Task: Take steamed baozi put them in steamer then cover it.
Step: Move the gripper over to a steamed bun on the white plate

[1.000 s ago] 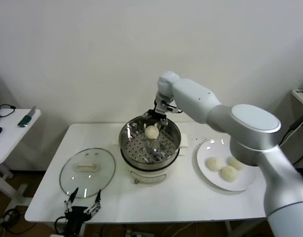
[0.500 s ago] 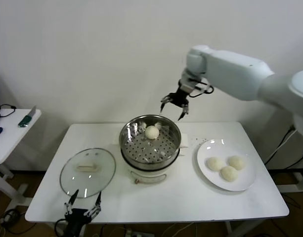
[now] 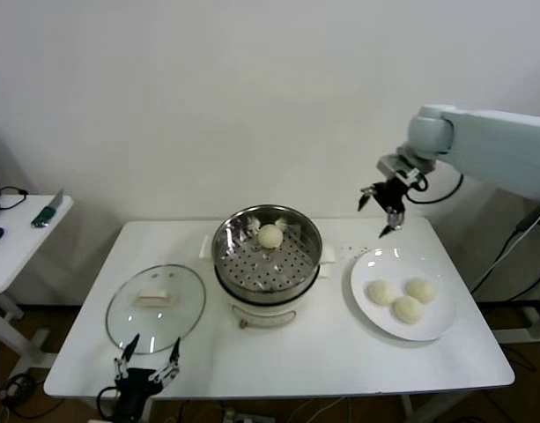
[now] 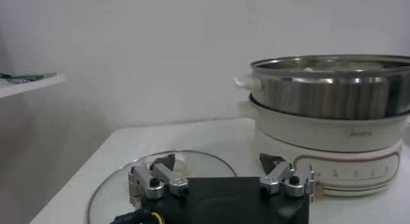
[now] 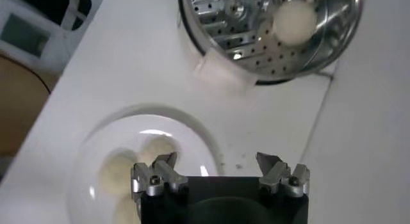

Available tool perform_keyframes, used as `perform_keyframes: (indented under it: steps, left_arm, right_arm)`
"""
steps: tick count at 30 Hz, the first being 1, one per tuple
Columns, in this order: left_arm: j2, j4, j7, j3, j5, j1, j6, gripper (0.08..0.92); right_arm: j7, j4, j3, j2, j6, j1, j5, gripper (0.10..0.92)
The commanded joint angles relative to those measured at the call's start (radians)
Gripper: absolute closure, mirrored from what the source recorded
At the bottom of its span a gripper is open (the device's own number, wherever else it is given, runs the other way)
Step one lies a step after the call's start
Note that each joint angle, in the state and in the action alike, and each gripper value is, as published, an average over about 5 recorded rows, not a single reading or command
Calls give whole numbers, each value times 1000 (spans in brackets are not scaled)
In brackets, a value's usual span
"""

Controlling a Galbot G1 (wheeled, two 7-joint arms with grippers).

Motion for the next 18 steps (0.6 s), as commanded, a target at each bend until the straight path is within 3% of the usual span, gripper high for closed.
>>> perform_keyframes:
  steps: [1, 18]
  left_arm:
    - [1, 1, 0, -2, -5, -2, 1, 177]
    - [-2, -3, -3, -15, -14, 21, -10, 177]
  right_arm:
    - [69, 130, -60, -151, -281, -63, 21, 203]
    - [156, -16, 190, -101, -320, -424, -157, 203]
